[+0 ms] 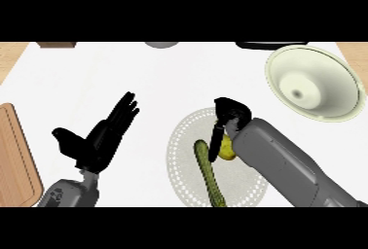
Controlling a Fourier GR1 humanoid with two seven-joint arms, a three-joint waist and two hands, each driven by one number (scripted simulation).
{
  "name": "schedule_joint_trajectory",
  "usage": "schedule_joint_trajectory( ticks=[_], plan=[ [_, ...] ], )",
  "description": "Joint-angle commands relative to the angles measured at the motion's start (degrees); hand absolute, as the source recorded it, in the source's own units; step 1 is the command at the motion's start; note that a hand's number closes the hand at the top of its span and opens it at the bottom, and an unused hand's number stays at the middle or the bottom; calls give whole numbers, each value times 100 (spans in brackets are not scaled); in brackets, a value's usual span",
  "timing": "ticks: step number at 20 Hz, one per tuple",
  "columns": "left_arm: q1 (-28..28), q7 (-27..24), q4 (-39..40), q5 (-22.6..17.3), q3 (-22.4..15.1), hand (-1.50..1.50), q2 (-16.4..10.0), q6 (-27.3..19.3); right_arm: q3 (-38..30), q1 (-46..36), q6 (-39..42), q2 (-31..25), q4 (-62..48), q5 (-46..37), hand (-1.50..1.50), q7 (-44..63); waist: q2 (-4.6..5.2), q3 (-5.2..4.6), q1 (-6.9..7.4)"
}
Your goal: Pick the pear from the placemat and place it in the bowl
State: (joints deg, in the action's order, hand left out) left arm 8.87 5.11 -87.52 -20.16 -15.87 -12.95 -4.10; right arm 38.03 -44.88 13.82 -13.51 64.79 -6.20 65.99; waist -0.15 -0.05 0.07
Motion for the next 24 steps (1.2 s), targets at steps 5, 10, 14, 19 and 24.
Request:
schedule_joint_trajectory(
  ticks=[5, 10, 14, 19, 24],
  plan=[
    [-1, 6, 55, 83, 45, 0, 178, 4, 93, 124, 43, 379, -306, -397, -150, 874, 9, 1, 3],
    [-368, 65, -312, 65, 113, 0, -63, 233, 85, 353, -52, 450, -233, -677, -150, 855, -3, 2, 18],
    [-86, 53, -33, 112, 269, 0, 43, 251, -75, 270, -79, 611, -519, -894, -150, 720, 7, 2, 2],
    [41, 369, -253, 181, 246, 0, 257, 52, -253, 498, -6, 467, -338, -1059, -150, 580, -1, 4, -17],
    [55, 304, -82, 304, 333, 0, 338, 175, -570, 605, -152, 471, -613, -1429, 150, -68, 13, 4, -2]
  ],
)
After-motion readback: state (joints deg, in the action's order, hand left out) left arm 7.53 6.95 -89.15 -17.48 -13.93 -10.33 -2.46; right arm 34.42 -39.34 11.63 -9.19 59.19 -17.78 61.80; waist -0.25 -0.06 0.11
